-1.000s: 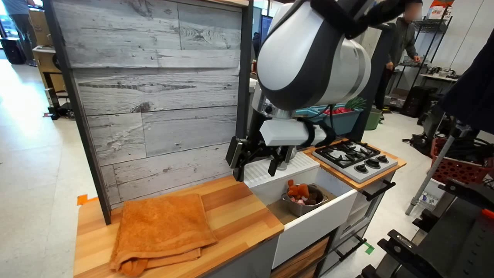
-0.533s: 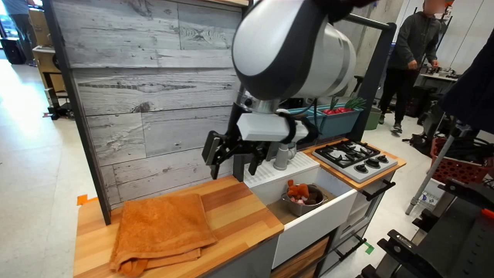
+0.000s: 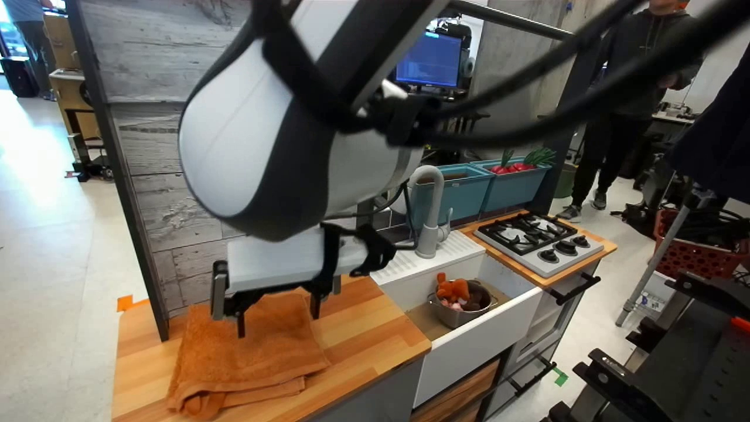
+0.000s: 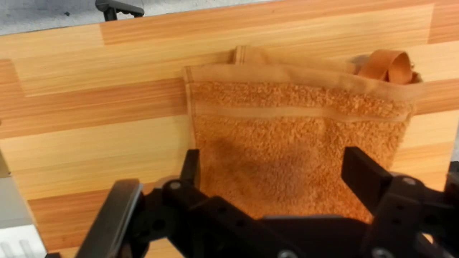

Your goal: Put the toys inside the pot in the sink and then wipe the counter with the towel

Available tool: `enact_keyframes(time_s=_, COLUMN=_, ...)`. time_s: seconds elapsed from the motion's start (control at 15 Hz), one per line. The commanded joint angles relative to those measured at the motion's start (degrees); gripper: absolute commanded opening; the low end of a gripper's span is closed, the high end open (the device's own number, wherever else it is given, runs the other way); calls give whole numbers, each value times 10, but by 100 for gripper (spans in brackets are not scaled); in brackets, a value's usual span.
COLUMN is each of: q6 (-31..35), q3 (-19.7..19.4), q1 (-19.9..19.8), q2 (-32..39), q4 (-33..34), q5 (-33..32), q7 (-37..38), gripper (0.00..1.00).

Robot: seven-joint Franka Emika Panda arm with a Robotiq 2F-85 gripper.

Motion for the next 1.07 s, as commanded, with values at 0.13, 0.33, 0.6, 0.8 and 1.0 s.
enact_keyframes(time_s=0.13, q6=-2, q3=-1, q1=5, q2=35, q4=38, q5=-5, q7=10, gripper=100)
enact_keyframes(time_s=0.33, q6=21, q3=-18, q1=10, q2=42, q4=32, q5=-6, q7=31, gripper=100)
enact_keyframes(time_s=0.6, q6=20, q3=-30, q1=25, q2=83, q4=66, q5=-16, q7=51, gripper=100)
enact_keyframes(time_s=0.8, q6=28, q3=-25, q1=41, q2=110, q4=102, q5=-22, q7=62, gripper=100)
enact_keyframes(time_s=1.0, q6=19, q3=-23, q1=55, q2=118, q4=132, q5=-23, q7=70, gripper=100)
